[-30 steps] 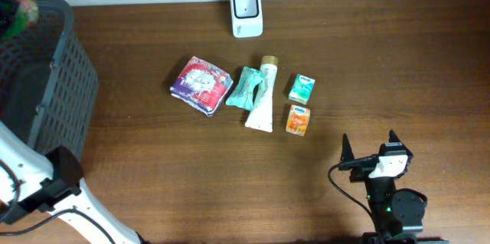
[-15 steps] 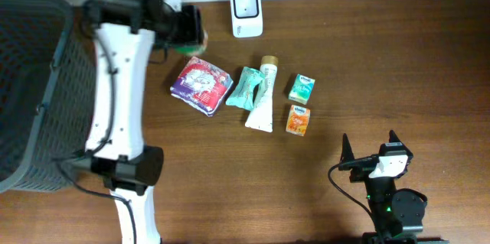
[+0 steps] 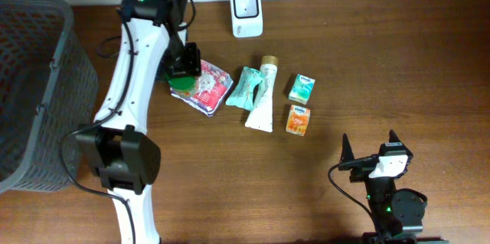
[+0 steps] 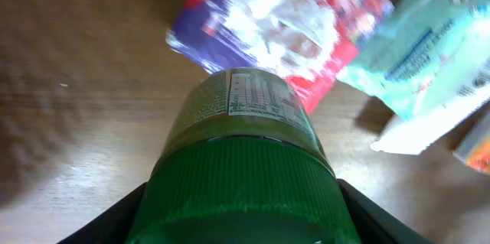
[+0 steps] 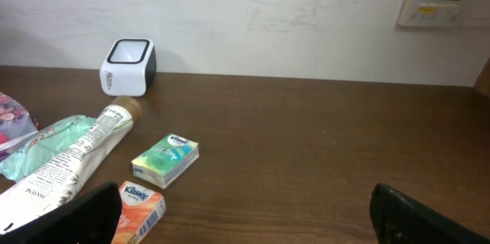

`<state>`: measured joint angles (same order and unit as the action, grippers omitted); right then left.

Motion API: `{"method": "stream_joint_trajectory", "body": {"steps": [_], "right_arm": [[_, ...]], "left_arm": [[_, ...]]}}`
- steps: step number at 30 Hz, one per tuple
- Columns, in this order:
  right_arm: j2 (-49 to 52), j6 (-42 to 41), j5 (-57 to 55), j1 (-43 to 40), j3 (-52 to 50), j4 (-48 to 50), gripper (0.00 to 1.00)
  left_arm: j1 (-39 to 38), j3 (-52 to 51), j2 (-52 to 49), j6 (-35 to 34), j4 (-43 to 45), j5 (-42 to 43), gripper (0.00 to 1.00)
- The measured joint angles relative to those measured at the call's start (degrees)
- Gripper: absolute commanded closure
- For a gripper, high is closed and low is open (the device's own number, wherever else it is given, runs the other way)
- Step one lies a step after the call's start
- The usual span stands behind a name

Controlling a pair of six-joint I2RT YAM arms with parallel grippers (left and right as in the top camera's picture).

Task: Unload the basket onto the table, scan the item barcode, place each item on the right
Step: 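Carry the green-capped bottle out and set it beside the tube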

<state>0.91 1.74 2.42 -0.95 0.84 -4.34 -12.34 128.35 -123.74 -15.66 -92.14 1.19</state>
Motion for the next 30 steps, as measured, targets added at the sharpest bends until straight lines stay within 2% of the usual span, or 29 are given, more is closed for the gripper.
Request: {"method": "stream_joint_trajectory", "body": {"steps": [4, 7, 10, 16, 22, 24, 28, 30], "right_arm": [[0.0, -0.02, -0.02, 0.0, 0.0, 0.0, 0.01], [0.0, -0.04, -0.02, 0.0, 0.0, 0.0, 0.01], [0.0, 0.0, 0.0, 0.0, 0.0, 0.0, 0.01], [0.0, -0.04, 0.0, 0.0, 0.0, 0.0, 0.01], [0.0, -0.02, -0.02, 0.0, 0.0, 0.0, 0.01], [0.0, 0.0, 0.0, 0.0, 0.0, 0.02, 0.01], [0.0, -0.02, 0.0, 0.0, 0.0, -0.02, 0.01], [0.0, -0.04, 0.0, 0.0, 0.0, -0.02, 0.01]], "left_arm": [[-5.33, -4.26, 0.0, -0.02, 0.2, 1.64, 0.33], [-9.01, -8.13, 0.0, 0.0, 2.67, 2.08, 0.34], [-11.13, -13.35, 0.04, -0.46, 7.15, 2.1, 0.3], [-13.27, -20.55, 0.07, -1.07, 12.76, 4.57, 0.29], [-13.42, -21.31, 0.07, -1.09, 13.99, 4.66, 0.3], [-13.42, -19.08, 0.07, -1.07, 10.23, 4.66, 0.29], [-13.42, -6.25, 0.7, -0.98, 2.21, 4.63, 0.23], [-13.42, 2.1, 1.29, -0.04, -2.47, 4.52, 0.23]]}}
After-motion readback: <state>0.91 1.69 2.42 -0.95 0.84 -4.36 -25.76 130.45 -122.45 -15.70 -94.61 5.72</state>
